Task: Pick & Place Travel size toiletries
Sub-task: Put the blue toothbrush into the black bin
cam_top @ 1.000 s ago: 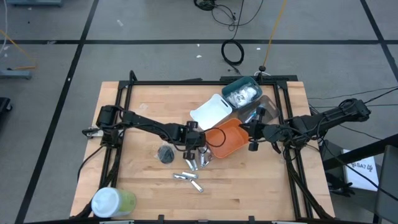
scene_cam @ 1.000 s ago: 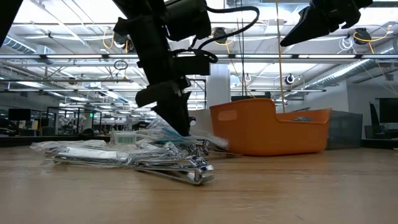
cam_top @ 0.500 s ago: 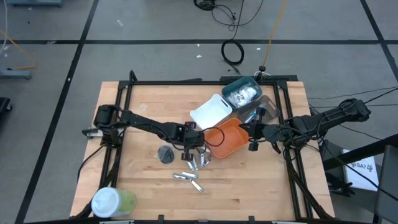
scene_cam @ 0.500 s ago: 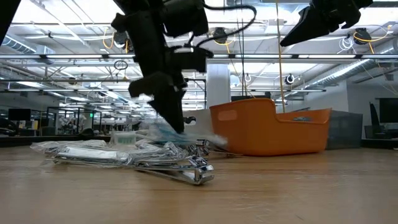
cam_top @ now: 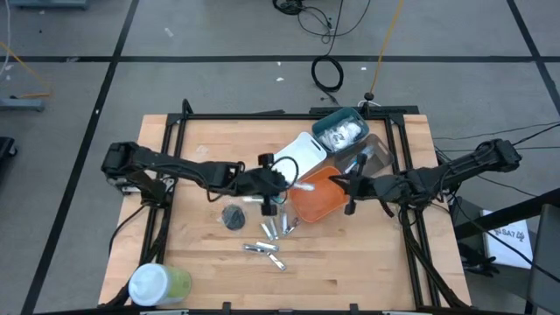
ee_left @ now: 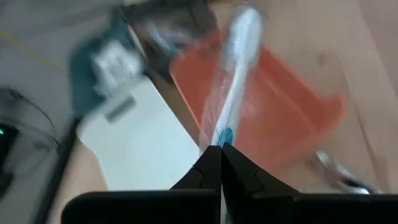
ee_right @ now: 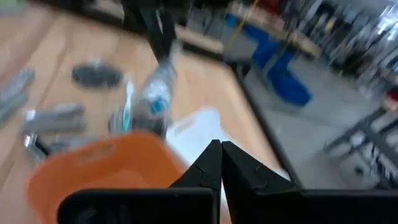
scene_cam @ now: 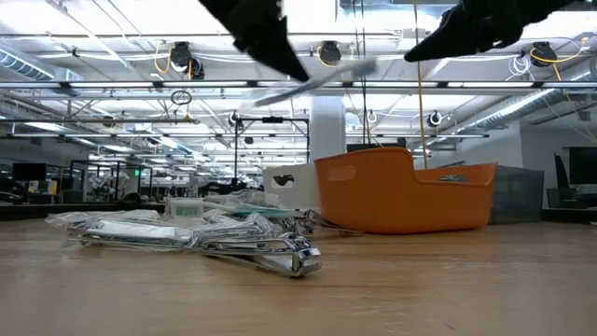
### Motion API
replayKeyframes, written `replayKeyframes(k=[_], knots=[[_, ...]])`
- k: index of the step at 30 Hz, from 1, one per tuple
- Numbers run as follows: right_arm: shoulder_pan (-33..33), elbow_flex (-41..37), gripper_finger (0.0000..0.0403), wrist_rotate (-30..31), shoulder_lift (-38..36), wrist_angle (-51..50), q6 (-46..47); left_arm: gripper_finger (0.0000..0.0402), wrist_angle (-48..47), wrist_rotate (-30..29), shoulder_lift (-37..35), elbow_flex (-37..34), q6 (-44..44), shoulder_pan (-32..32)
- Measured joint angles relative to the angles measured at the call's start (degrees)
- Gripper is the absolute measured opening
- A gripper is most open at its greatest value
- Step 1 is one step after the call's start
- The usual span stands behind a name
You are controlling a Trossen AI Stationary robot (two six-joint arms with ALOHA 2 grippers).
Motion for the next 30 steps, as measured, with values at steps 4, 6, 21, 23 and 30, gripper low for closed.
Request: replayKeyframes(k=[4, 6, 21, 23, 30], knots=[[-0.5, -8.0, 0.0008, -0.3, 1.4, 20.3, -7.3, 0.0, 8.6, -0.3, 0.0, 0.0, 4.2, 1.0], [-1.2, -11.0, 0.0027, -1.9, 2.0, 28.5, -10.0, 0.0, 10.4, -0.3, 0.0, 0.0, 5.3, 1.4], [-10.2, -15.2, 0.0245, -24.0, 11.4, 57.6, -3.3, 0.0, 16.4, 2.9, 0.0, 0.0, 8.6, 2.1], [-10.1, -15.2, 0.0246, -25.4, 12.5, 60.7, -4.4, 0.0, 16.0, 2.8, 0.0, 0.0, 8.6, 2.1], [-10.1, -15.2, 0.0197, -28.4, 13.9, 62.6, -5.4, 0.0, 15.9, 2.8, 0.0, 0.0, 8.5, 2.4]])
